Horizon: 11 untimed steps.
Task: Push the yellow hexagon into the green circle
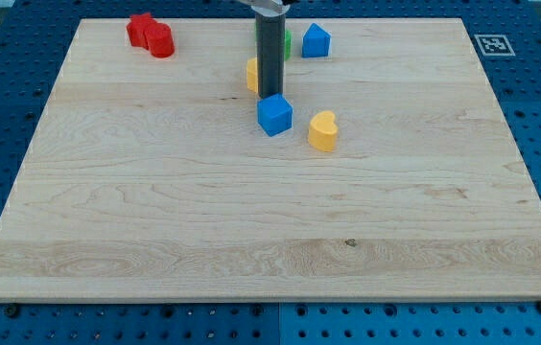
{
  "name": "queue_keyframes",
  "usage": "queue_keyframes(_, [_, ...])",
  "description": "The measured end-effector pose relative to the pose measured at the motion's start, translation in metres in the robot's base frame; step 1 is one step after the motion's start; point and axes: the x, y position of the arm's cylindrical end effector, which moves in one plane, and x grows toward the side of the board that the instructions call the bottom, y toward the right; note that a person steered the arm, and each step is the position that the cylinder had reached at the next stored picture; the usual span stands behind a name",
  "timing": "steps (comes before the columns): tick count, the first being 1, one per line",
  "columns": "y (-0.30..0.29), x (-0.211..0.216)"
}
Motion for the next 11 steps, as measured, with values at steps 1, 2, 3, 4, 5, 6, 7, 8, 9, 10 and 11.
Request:
queue_keyframes(1, [-0.031,0.0])
queue_keyframes(2, [-0.04,0.0])
queue_keyframes(3, [-0.038,0.0])
queue_keyframes(4, [-0.037,-0.004])
queue_keyframes(5, [-0.037,-0.025])
queue_keyframes(6, [-0.033,-0.04])
queue_keyframes(7, [-0.033,-0.023])
queue_keyframes(8, [-0.028,-0.01])
queue_keyframes(9, [-0.024,-0.01])
queue_keyframes(10, [-0.003,-0.012])
queue_keyframes(11, [-0.002,-0.016])
